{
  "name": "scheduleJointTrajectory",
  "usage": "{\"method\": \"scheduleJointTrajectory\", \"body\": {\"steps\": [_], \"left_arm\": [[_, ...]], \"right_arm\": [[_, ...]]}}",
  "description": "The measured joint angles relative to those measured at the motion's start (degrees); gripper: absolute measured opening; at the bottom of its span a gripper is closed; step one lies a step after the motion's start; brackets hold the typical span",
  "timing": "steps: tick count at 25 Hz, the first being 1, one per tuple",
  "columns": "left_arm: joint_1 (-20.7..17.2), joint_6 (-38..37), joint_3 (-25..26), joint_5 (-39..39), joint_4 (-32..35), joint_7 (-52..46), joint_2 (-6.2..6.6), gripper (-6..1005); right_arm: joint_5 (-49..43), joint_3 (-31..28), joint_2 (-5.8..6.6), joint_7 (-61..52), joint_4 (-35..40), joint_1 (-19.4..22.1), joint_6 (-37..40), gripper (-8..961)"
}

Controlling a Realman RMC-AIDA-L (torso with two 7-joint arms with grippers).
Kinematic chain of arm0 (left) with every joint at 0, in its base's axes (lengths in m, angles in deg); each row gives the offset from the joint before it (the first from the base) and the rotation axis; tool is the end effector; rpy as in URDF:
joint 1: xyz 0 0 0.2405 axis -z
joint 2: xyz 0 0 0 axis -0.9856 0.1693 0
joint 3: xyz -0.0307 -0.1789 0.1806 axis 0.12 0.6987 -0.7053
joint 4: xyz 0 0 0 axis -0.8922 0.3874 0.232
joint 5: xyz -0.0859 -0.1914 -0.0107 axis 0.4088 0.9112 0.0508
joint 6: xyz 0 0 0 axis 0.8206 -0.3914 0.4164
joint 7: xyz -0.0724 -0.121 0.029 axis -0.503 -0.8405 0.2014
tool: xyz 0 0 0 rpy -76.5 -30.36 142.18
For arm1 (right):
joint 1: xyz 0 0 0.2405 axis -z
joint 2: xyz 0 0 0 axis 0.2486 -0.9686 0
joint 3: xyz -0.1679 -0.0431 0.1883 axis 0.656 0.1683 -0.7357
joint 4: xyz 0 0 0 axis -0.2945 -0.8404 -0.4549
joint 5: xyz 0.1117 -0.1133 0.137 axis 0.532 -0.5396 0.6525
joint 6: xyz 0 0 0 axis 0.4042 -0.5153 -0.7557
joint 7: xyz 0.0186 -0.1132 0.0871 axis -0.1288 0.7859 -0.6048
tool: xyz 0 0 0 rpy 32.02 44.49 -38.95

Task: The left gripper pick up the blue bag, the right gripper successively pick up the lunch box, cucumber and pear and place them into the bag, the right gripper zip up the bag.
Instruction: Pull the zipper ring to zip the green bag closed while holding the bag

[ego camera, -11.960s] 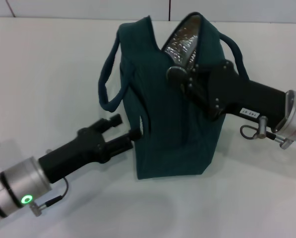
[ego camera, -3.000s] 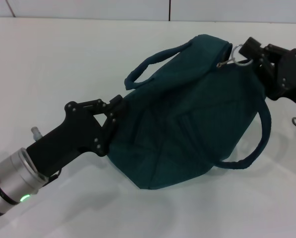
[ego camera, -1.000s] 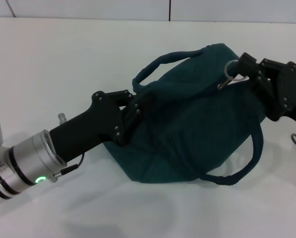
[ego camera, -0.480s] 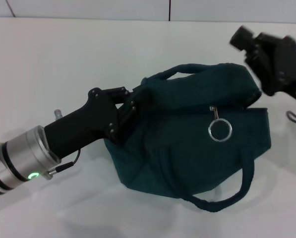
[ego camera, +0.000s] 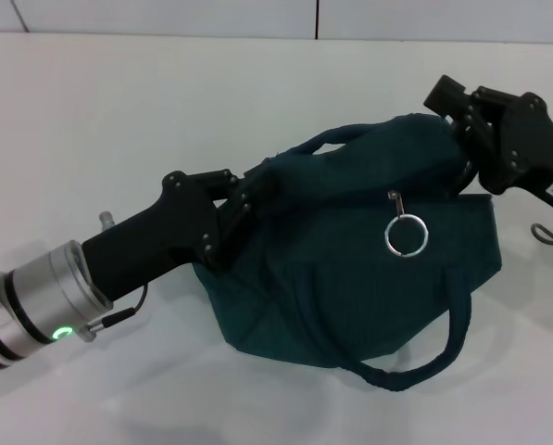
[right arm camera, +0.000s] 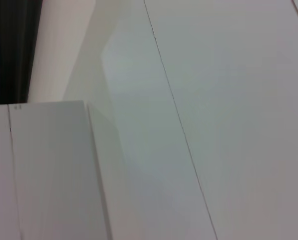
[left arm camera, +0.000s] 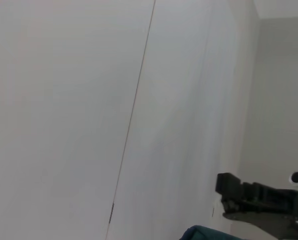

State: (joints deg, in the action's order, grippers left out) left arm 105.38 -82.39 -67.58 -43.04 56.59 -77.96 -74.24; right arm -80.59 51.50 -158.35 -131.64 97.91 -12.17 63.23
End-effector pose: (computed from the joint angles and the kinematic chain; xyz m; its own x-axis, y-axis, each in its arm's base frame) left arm -0.2604 0.2625 -0.0415 0.5050 0.0876 0.8586 0.4565 -0.8714 -0.1795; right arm 0.2123 0.3108 -0.0153 0.4185 -0.0170 -0.9081 -0.4044 -0.8988 -0.1695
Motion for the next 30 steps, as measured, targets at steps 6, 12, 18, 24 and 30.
{"method": "scheduleJointTrajectory", "body": {"steps": [6, 12, 18, 24, 30], "left_arm": [[-0.1, 0.0, 0.1, 0.4, 0.0, 0.0, -0.15, 61], [-0.2, 0.1, 0.2, 1.1, -0.5, 0.0, -0.34, 60], [-0.7, -0.2, 0.1, 1.2, -0.5, -0.2, -0.43, 60], [-0.9, -0.7, 0.1, 1.2, -0.5, -0.2, -0.48, 60], [-1.0, -1.0, -0.1, 1.2, -0.5, 0.2, -0.59, 59]], "right_arm": [[-0.1, -0.2, 1.20, -2.1, 0.0, 1.1, 8.3, 14], [-5.0, -0.2, 4.48, -12.9, -2.5, 1.8, 14.1, 27], [-8.5, 0.1, 5.16, -14.0, -9.4, 2.5, 18.1, 110], [-10.6, 0.1, 3.18, -14.1, -9.1, 2.5, 15.7, 330], [-11.6, 0.2, 2.30, -14.2, -9.0, -0.1, 11.8, 516]]}}
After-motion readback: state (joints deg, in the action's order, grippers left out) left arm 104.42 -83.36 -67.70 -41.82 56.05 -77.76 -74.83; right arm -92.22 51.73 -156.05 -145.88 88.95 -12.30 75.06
